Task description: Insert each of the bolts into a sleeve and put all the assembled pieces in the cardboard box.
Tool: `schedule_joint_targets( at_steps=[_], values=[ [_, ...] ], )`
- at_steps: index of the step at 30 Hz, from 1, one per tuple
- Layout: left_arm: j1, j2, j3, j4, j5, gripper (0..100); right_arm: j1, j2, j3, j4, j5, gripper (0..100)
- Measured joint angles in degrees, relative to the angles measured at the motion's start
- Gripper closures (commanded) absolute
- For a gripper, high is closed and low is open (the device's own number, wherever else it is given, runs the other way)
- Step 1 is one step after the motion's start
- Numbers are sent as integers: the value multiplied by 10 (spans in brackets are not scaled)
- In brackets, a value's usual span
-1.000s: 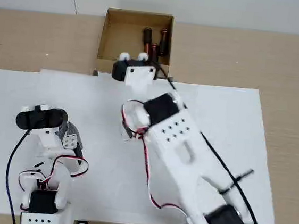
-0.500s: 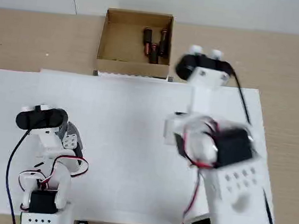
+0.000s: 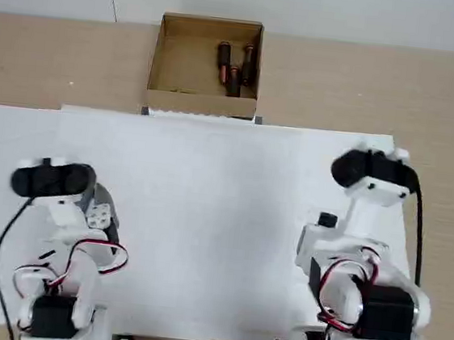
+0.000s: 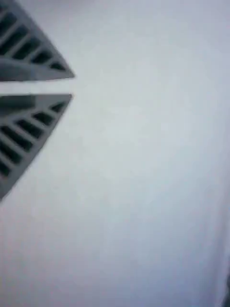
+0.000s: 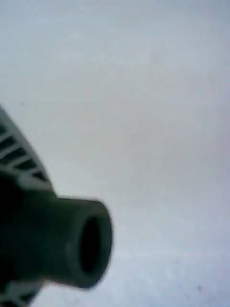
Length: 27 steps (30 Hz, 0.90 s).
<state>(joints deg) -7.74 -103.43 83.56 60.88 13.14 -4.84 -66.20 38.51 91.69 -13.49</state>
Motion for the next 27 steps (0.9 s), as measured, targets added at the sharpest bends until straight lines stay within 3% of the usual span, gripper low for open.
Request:
schedule_joint_targets(
  at_steps=[10, 20, 27],
  values=[
    [0, 16, -171, 102, 0, 994, 13, -62, 103, -55, 4, 996],
    [0, 286, -412, 126, 44, 994, 18, -63, 104, -55, 4, 996],
    [-17, 447, -483, 126, 86, 994, 19, -69, 104, -55, 4, 996]
  ],
)
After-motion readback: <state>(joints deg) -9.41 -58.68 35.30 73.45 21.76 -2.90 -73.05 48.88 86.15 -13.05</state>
